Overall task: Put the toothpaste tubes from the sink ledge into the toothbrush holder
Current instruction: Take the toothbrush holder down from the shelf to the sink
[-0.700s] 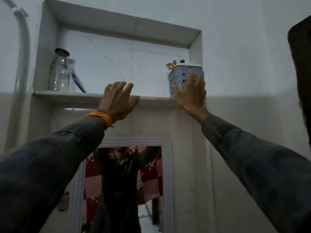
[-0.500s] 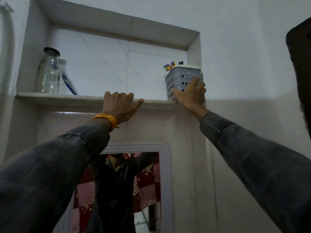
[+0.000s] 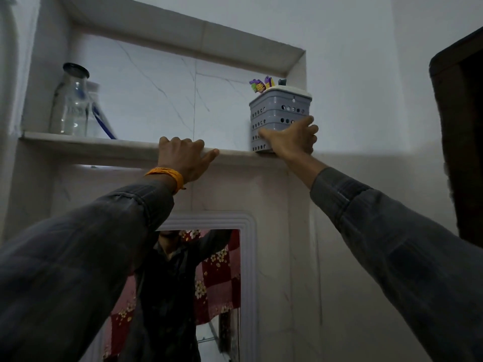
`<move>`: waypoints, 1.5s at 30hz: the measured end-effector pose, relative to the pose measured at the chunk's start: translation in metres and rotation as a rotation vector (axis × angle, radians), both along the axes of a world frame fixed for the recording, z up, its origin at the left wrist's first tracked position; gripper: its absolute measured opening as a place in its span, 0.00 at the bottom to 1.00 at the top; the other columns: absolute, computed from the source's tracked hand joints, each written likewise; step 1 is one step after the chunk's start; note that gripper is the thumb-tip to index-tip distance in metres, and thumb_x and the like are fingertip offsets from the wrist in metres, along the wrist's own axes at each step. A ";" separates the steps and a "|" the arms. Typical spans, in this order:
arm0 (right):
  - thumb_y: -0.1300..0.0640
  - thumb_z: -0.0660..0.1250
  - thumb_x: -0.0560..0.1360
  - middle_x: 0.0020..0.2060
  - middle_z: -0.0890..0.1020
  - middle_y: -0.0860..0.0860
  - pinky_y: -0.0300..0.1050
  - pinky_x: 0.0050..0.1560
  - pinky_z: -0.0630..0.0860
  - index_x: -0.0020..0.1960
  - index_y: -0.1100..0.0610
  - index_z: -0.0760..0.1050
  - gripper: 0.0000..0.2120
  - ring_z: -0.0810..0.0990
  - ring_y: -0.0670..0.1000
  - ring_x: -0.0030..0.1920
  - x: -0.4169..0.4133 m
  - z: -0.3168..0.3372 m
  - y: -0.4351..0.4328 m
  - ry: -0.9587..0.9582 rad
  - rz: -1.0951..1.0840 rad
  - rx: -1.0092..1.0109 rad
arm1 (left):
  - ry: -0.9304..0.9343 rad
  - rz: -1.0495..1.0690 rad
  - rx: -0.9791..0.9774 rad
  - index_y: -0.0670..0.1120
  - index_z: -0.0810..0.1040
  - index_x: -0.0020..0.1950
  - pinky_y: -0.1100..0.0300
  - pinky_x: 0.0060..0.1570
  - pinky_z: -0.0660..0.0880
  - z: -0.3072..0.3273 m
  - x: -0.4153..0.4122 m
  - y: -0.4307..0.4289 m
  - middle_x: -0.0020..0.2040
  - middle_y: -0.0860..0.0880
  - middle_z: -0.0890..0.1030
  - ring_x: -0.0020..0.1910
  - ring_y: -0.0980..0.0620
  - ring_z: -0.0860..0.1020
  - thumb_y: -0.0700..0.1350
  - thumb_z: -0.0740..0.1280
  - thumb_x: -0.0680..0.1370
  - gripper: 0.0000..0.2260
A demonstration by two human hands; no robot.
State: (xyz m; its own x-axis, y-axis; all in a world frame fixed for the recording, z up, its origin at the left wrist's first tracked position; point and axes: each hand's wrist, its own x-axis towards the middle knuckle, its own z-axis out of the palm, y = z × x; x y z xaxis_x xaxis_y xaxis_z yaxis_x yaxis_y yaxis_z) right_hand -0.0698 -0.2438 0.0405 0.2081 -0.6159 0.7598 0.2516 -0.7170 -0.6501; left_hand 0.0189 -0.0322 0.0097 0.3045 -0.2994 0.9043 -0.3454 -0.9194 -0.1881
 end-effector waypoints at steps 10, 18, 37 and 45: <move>0.46 0.86 0.63 0.71 0.68 0.58 0.59 0.69 0.78 0.78 0.60 0.59 0.55 0.70 0.59 0.73 -0.053 -0.078 0.019 -0.092 0.073 -0.049 | -0.056 -0.261 -0.139 0.42 0.73 0.63 0.44 0.58 0.70 -0.042 -0.052 -0.006 0.58 0.40 0.79 0.57 0.39 0.75 0.57 0.59 0.80 0.21; 0.50 0.89 0.59 0.70 0.70 0.56 0.48 0.65 0.76 0.77 0.60 0.61 0.56 0.73 0.58 0.72 -0.057 -0.251 0.037 -0.029 0.238 -0.001 | 0.106 -0.346 -0.121 0.45 0.73 0.63 0.45 0.58 0.70 -0.174 -0.072 0.004 0.58 0.43 0.78 0.58 0.40 0.75 0.57 0.58 0.79 0.19; 0.54 0.92 0.54 0.66 0.76 0.54 0.50 0.64 0.79 0.75 0.62 0.63 0.59 0.79 0.55 0.65 -0.095 -0.711 0.064 0.544 0.332 0.373 | 0.880 -0.081 -0.195 0.43 0.71 0.68 0.45 0.55 0.76 -0.565 -0.085 0.115 0.60 0.39 0.78 0.57 0.38 0.77 0.53 0.61 0.81 0.19; 0.61 0.92 0.54 0.70 0.73 0.52 0.52 0.70 0.78 0.79 0.63 0.62 0.62 0.76 0.53 0.69 -0.103 -0.777 0.070 0.604 0.376 0.430 | 1.208 -0.042 -0.111 0.43 0.76 0.63 0.51 0.50 0.77 -0.654 -0.105 0.126 0.57 0.42 0.82 0.53 0.41 0.80 0.45 0.66 0.78 0.14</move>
